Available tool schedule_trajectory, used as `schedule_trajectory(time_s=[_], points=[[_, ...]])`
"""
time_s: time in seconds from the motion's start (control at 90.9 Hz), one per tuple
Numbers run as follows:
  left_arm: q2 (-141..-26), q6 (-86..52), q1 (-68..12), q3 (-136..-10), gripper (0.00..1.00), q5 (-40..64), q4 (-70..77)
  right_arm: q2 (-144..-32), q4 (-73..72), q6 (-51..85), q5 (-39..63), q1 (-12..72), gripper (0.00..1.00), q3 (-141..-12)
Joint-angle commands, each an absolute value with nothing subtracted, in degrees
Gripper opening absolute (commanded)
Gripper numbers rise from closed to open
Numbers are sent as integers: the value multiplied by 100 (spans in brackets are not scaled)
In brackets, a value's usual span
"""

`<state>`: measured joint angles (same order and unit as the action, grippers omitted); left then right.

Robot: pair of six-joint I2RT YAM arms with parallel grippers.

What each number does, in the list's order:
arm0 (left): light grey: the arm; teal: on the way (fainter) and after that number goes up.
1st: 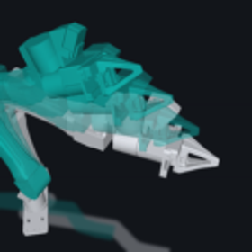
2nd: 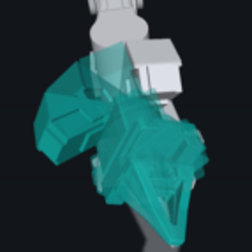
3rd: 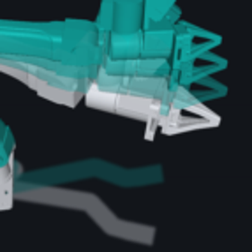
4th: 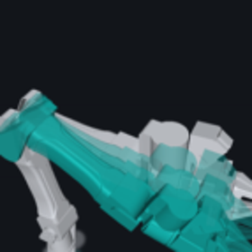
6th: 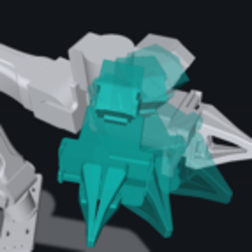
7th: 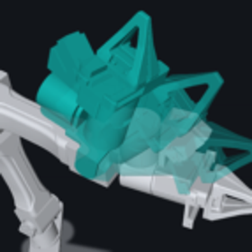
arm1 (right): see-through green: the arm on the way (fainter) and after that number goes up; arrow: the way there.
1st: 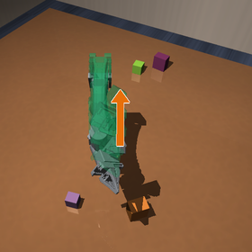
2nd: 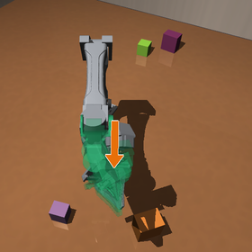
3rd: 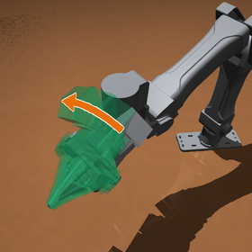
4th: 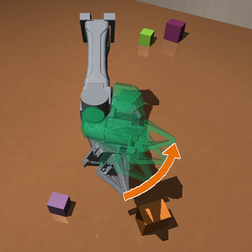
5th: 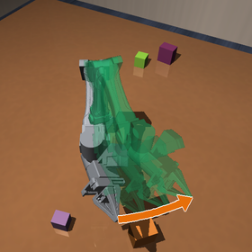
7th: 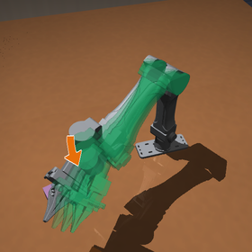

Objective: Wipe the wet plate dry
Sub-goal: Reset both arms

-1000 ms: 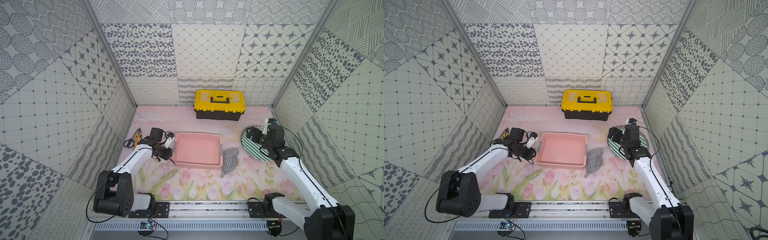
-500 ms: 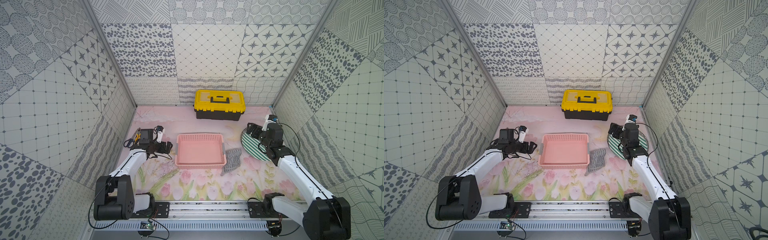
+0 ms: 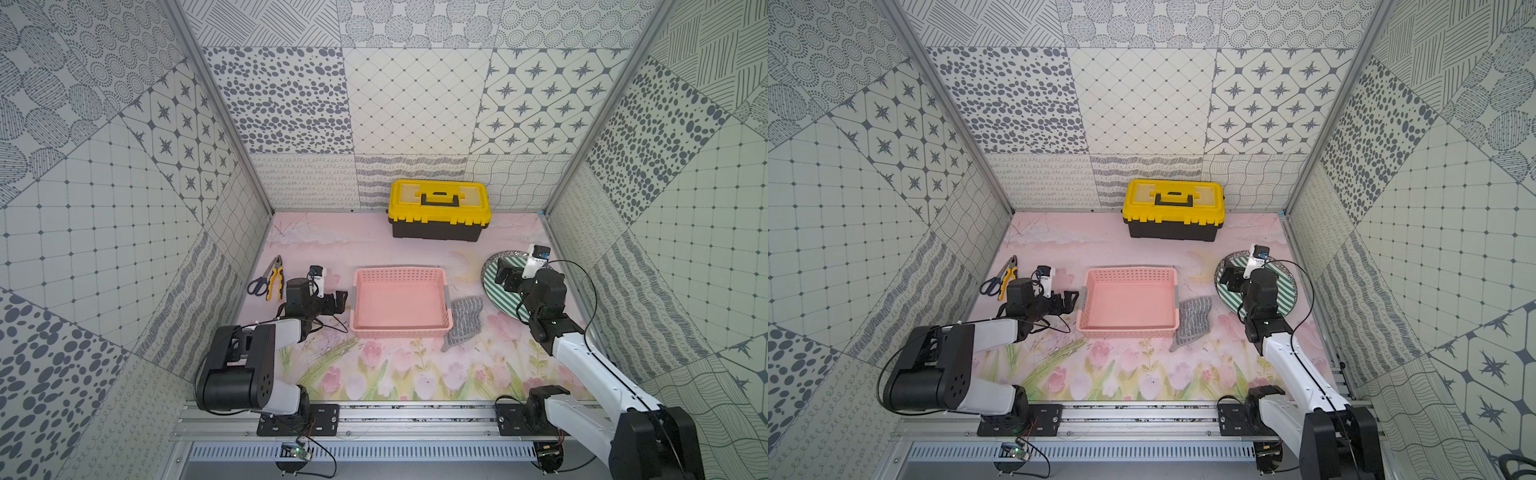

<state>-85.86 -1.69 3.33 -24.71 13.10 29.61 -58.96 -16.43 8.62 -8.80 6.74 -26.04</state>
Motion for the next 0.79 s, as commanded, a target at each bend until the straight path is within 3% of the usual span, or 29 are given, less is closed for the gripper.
schedule_trajectory(time_s=[0.0,0.066,0.506,0.781], points=[[-8894,-257,33,-2479,100,756,4443,-6320,-2624,264,-1124,687,97,-2434],[-9018,-310,1,-2296,100,432,4990,-6623,-2994,209,-1146,645,97,-2313],[-8989,-342,-31,-2375,100,311,4788,-8968,-5247,199,-698,333,97,-2212],[-9000,-332,-35,-2364,100,307,4781,-8870,-4823,202,-590,308,97,-2320]])
